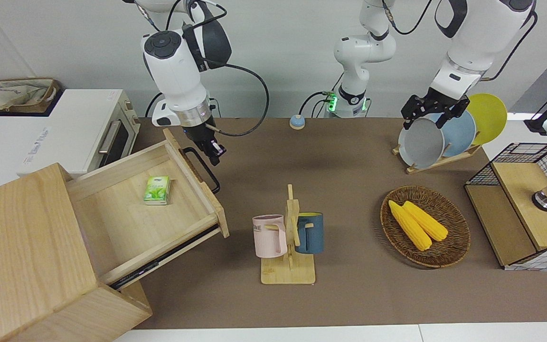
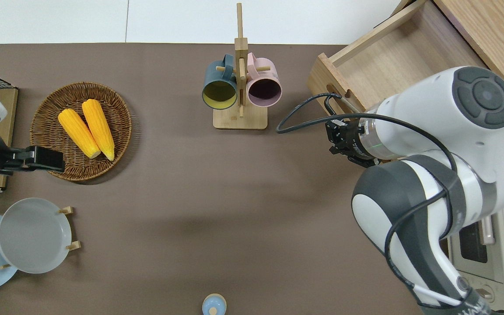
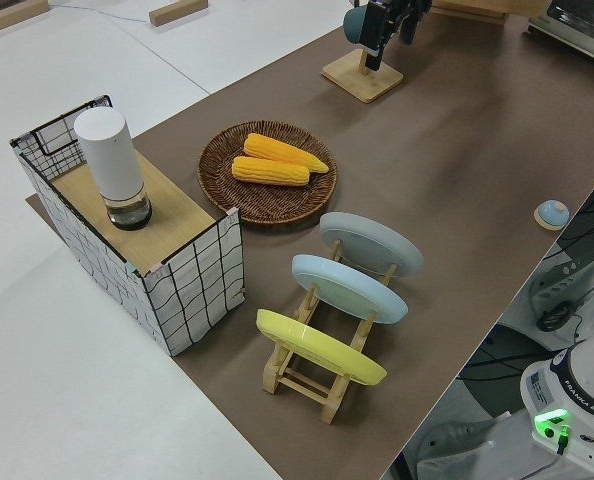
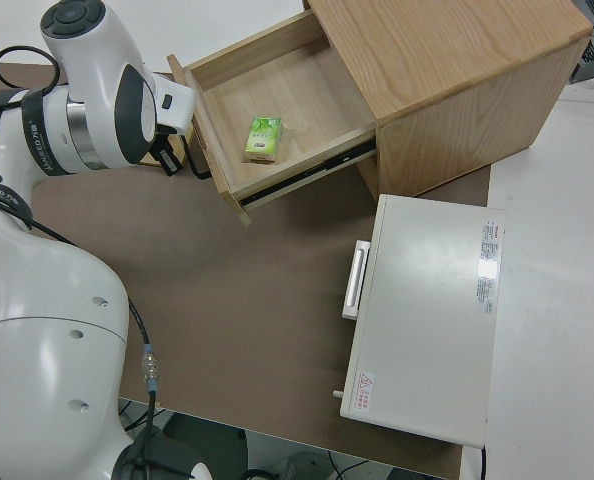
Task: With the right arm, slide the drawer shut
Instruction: 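Push the drawer front away from the robot with the right gripper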
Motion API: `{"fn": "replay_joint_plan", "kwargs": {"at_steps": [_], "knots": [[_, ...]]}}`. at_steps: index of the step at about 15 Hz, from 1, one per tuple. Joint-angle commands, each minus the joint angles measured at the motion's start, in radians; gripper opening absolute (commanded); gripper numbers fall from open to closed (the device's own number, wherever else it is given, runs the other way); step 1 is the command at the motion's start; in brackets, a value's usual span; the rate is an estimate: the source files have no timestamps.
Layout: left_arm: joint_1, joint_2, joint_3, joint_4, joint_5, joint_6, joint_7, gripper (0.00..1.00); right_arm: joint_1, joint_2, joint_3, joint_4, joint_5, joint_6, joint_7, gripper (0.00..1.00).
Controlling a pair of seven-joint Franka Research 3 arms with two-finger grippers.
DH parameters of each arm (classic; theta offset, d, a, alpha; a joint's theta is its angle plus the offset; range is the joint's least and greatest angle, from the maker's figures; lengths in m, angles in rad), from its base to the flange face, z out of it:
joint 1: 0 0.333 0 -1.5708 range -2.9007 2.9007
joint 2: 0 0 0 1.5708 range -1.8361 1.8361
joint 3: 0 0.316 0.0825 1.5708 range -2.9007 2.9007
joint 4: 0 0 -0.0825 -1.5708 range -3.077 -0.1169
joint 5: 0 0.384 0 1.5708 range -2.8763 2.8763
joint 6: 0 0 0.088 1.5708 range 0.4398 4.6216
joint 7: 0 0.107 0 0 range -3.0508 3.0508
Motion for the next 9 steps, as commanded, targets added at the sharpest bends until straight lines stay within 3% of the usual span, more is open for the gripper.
{"fn": "replay_joint_plan", "kwargs": {"at_steps": [1,6,9], "knots": [[-0.006,-0.01,0.005,-0.005,0.011,-0.011,0.007,1.0,0.005,0.007,-0.001,-0.002,-0.075,0.031,0.064,0.0],[-0.006,-0.01,0.005,-0.005,0.011,-0.011,0.007,1.0,-0.002,0.018,-0.001,0.005,-0.15,0.029,0.09,0.0],[-0.005,-0.01,0.005,-0.005,0.011,-0.011,0.007,1.0,-0.065,0.019,0.045,0.013,-0.183,0.026,0.104,0.0]]}}
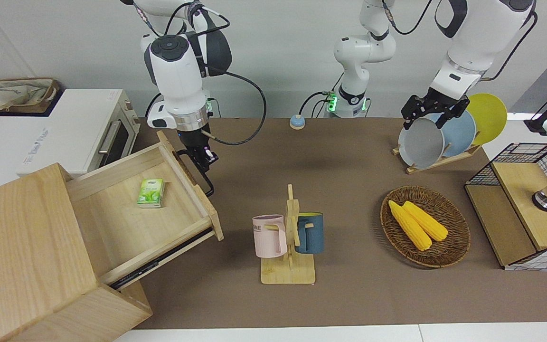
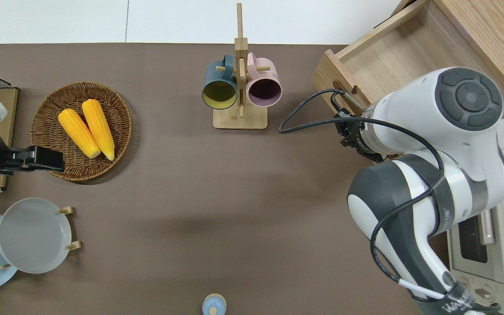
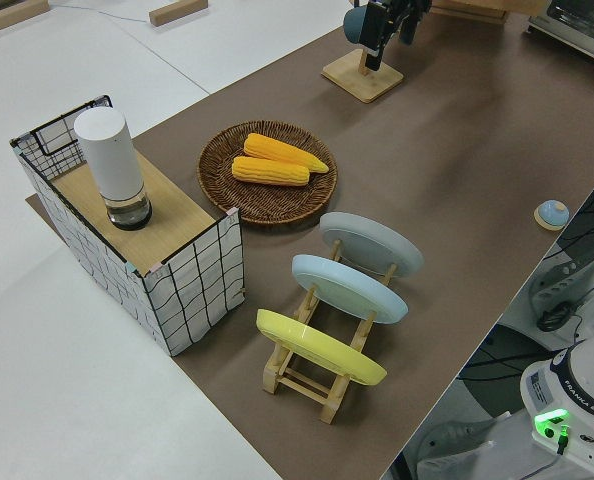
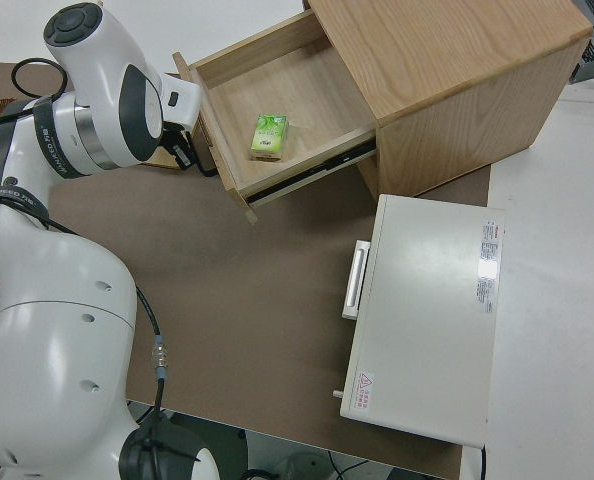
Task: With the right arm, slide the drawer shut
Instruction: 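Push the drawer front away from the robot with the right gripper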
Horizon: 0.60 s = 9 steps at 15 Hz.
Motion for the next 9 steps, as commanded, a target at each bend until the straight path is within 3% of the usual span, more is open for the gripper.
{"fn": "replay_joint_plan", "kwargs": {"at_steps": [1,9], "knots": [[-0.005,-0.01,0.005,-0.005,0.011,-0.011,0.007,1.0,-0.076,0.012,0.048,0.014,-0.049,0.012,0.031,0.0],[-0.006,-0.01,0.005,-0.005,0.011,-0.011,0.007,1.0,-0.196,0.014,0.062,0.049,-0.049,0.018,0.014,0.0]]}}
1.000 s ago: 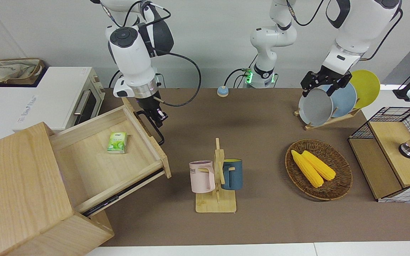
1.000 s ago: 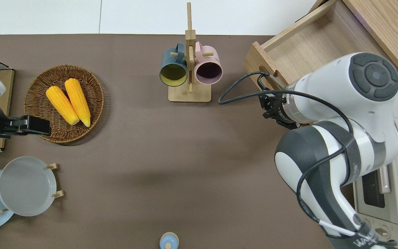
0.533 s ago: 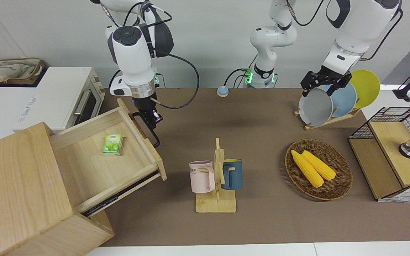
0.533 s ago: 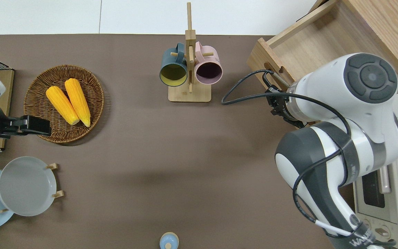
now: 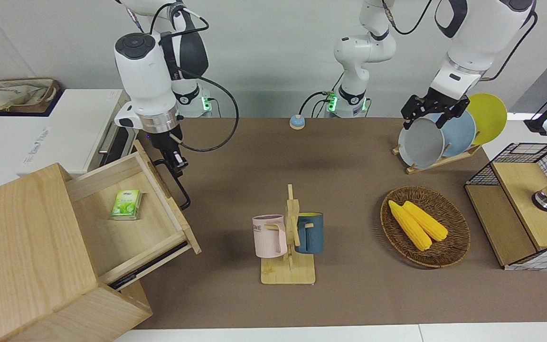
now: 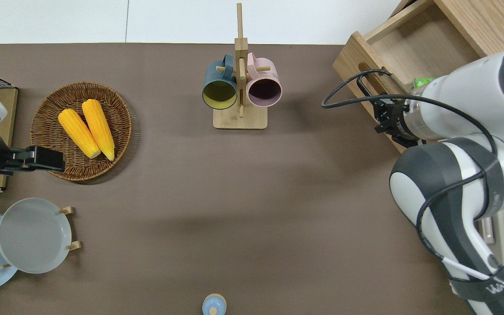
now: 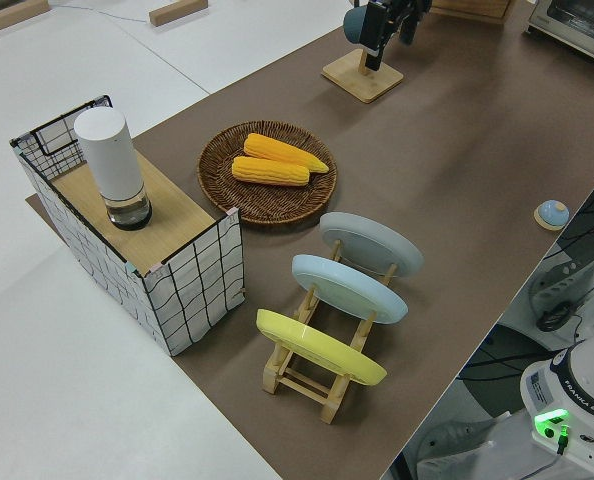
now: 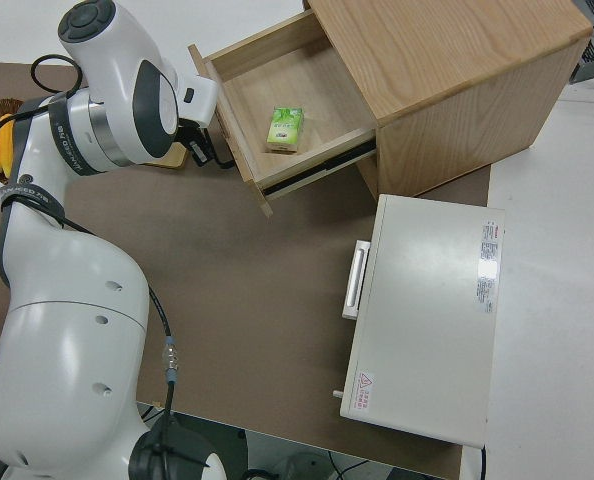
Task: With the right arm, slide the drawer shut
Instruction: 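Push the drawer front away from the robot with the right gripper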
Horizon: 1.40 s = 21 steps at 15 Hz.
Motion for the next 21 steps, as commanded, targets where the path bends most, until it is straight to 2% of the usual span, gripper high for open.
{"fn": "replay_joint_plan", "kwargs": {"at_steps": [1,4,7,9,15,21], "knots": [[-0.005,-0.01,0.005,-0.005,0.011,-0.011,0.007,1.0,-0.064,0.015,0.023,0.022,-0.022,0.019,-0.001,0.0],[-0.006,-0.01,0.005,-0.005,0.011,-0.013,0.007,1.0,-0.096,0.021,0.023,0.022,-0.022,0.035,-0.03,0.0],[-0.005,-0.01,0.005,-0.005,0.011,-0.011,0.007,1.0,-0.139,0.033,0.023,0.025,-0.022,0.079,-0.034,0.0],[-0.005,-0.01,0.003,-0.005,0.011,-0.013,0.007,1.0,-0.165,0.047,0.023,0.051,-0.022,0.068,-0.09,0.0],[-0.005,-0.01,0.005,-0.005,0.011,-0.013,0.007,1.0,-0.216,0.058,0.023,0.067,-0.024,0.072,-0.168,0.0],[-0.006,-0.01,0.005,-0.005,0.011,-0.011,0.007,1.0,-0.252,0.087,0.051,0.103,-0.077,0.07,-0.196,0.0]]}}
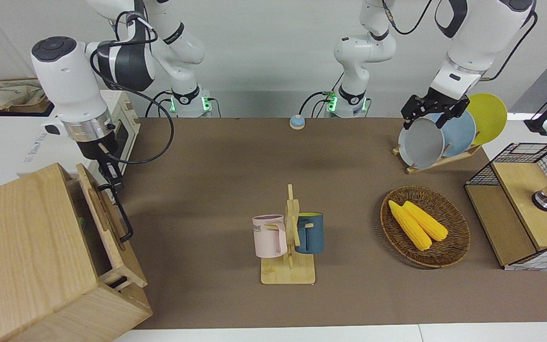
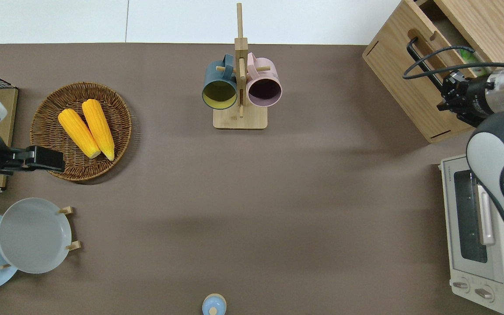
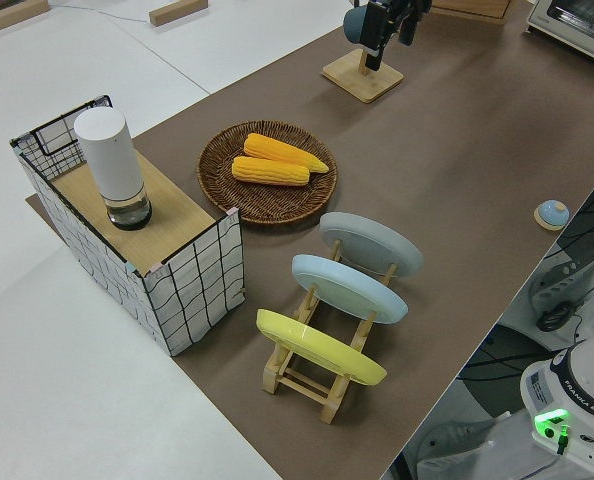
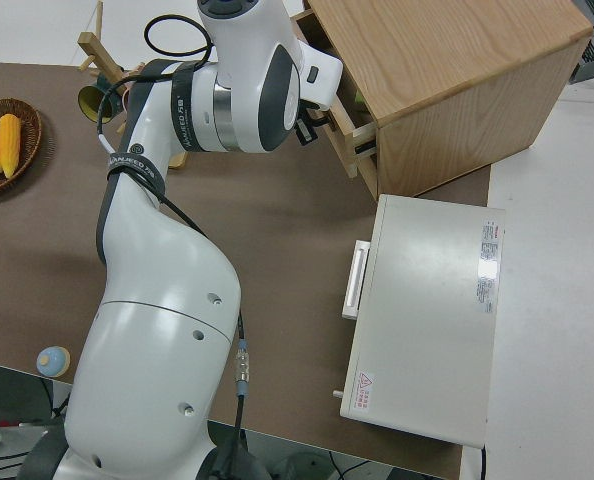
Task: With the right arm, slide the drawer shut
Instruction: 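Push the drawer front away from the robot with the right gripper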
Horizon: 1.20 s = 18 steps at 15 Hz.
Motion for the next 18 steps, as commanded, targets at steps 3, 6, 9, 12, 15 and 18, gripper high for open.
{"fn": "replay_joint_plan", "kwargs": {"at_steps": [3,6,9,12,15,18], "knots": [[-0.005,-0.01,0.005,-0.005,0.011,-0.011,0.007,1.0,-0.058,0.047,0.03,0.049,-0.054,0.019,-0.075,0.0],[-0.005,-0.01,0.005,-0.005,0.011,-0.013,0.007,1.0,-0.077,0.064,0.03,0.066,-0.077,0.024,-0.109,0.0],[-0.005,-0.01,0.005,-0.005,0.011,-0.013,0.007,1.0,-0.08,0.072,0.029,0.072,-0.091,0.024,-0.114,0.0],[-0.005,-0.01,0.005,-0.005,0.011,-0.013,0.007,1.0,-0.083,0.073,0.03,0.074,-0.109,0.03,-0.121,0.0],[-0.005,-0.01,0.005,-0.005,0.011,-0.011,0.007,1.0,-0.085,0.075,0.029,0.074,-0.128,0.036,-0.135,0.0],[-0.005,-0.01,0.005,-0.005,0.011,-0.011,0.007,1.0,-0.081,0.072,0.029,0.074,-0.126,0.021,-0.129,0.0]]}}
